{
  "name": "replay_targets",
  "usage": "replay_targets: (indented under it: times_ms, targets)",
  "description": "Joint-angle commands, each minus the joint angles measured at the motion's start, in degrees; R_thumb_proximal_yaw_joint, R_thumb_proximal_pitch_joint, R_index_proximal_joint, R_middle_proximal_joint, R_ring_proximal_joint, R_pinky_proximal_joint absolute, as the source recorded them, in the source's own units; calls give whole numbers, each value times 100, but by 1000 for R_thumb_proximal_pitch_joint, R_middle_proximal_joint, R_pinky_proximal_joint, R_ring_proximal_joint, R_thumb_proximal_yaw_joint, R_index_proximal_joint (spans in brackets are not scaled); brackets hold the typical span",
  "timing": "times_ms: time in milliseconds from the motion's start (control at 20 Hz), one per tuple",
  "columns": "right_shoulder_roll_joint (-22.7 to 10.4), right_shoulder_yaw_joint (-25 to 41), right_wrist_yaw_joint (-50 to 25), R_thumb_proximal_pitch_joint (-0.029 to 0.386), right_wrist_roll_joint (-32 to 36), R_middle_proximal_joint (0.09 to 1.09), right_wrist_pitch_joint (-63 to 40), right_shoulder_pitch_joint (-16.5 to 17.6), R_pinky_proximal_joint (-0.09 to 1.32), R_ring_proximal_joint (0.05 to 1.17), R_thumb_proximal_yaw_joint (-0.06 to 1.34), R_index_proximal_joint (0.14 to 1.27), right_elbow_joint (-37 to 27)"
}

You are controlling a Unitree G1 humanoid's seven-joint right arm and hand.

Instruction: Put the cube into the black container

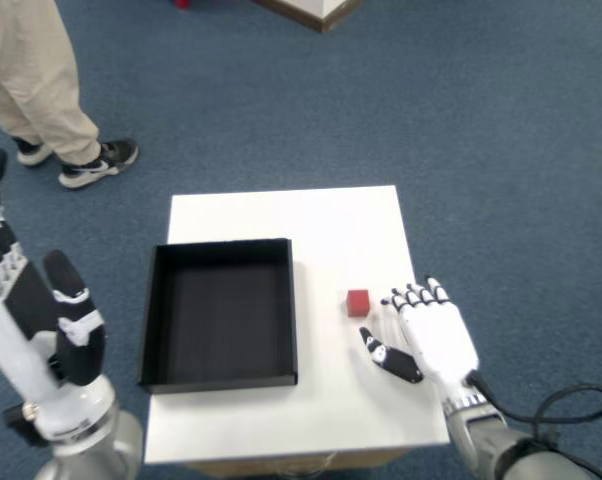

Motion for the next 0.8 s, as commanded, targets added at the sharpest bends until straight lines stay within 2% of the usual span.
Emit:
replay_targets:
  times_ms: [50,500,800]
  targets:
    - [-64,-110,-102,126,133,325,113,-283,124,283,289,502,101]
    - [1,-138,-144,125,171,311,182,-306,119,277,249,481,106]
    - [47,-136,-176,124,163,308,219,-562,121,278,216,463,116]
